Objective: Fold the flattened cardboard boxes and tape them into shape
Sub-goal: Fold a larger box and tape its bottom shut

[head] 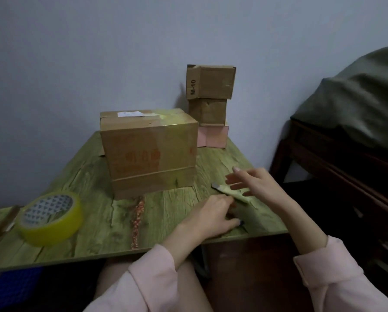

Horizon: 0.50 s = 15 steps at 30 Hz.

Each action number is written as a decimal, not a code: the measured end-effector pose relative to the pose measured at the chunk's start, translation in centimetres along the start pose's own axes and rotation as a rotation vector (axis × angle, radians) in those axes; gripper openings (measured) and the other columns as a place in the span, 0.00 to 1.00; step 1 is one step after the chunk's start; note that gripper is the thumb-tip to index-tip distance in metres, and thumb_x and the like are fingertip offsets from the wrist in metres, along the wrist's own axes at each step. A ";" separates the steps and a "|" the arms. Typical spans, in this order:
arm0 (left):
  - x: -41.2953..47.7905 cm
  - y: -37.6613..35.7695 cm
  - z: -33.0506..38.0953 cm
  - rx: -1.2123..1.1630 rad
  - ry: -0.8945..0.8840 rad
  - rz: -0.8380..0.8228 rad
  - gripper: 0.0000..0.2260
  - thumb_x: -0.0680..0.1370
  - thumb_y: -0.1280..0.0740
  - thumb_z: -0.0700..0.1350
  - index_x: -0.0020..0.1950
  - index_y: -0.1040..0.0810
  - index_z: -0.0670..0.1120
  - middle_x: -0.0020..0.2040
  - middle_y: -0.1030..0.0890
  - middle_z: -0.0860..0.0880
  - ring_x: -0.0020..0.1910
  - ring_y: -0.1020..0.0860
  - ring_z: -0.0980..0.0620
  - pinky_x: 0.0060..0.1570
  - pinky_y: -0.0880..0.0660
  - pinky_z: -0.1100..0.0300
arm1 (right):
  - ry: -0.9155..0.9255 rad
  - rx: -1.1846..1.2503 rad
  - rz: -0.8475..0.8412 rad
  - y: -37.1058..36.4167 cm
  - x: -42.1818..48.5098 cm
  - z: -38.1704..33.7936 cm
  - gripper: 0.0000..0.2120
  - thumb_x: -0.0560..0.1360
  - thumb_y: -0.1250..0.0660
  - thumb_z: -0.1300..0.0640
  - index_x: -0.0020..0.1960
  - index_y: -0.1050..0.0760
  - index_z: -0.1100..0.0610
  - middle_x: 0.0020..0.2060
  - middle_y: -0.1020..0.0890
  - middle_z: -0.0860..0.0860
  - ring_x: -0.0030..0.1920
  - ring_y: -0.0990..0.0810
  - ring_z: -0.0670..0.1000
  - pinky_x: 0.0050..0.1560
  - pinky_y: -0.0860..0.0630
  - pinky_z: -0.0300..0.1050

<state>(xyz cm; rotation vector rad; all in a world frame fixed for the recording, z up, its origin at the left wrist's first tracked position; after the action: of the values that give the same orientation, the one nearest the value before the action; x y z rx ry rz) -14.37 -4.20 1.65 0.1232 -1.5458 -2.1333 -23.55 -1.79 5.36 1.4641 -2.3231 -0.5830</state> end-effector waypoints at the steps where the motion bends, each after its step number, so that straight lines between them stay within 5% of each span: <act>1: 0.0 -0.2 0.2 -0.019 -0.003 -0.013 0.12 0.74 0.32 0.50 0.50 0.25 0.43 0.48 0.22 0.47 0.50 0.24 0.47 0.45 0.28 0.55 | -0.004 0.009 0.005 0.0 -0.3 0.3 0.18 0.81 0.43 0.49 0.53 0.19 0.58 0.48 0.15 0.49 0.48 0.17 0.48 0.49 0.25 0.48; 7: 0.3 -1.1 0.3 -0.101 0.022 -0.092 0.03 0.74 0.31 0.42 0.46 0.20 0.44 0.39 0.23 0.52 0.40 0.24 0.54 0.48 0.24 0.54 | -0.029 0.035 0.036 0.5 -1.1 1.1 0.16 0.81 0.42 0.52 0.53 0.19 0.59 0.47 0.15 0.50 0.48 0.16 0.50 0.45 0.27 0.44; 15: 0.0 -1.8 2.0 0.146 -0.131 -0.155 0.07 0.80 0.39 0.41 0.53 0.27 0.39 0.54 0.24 0.41 0.56 0.26 0.42 0.57 0.30 0.46 | -0.010 0.051 0.039 1.4 -1.9 0.1 0.15 0.81 0.42 0.53 0.53 0.19 0.58 0.47 0.15 0.49 0.49 0.17 0.50 0.50 0.26 0.48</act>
<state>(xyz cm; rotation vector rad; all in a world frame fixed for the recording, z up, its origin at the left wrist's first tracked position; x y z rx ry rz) -15.73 -2.06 0.73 0.1602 -1.8224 -2.1819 -23.85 0.52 5.86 1.4379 -2.3850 -0.5264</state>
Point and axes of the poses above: each hand's wrist, its own x-axis towards the middle knuckle, its own y-axis out of the back of the hand, z = x × y, the point moved 8 cm from there along x, towards the middle knuckle
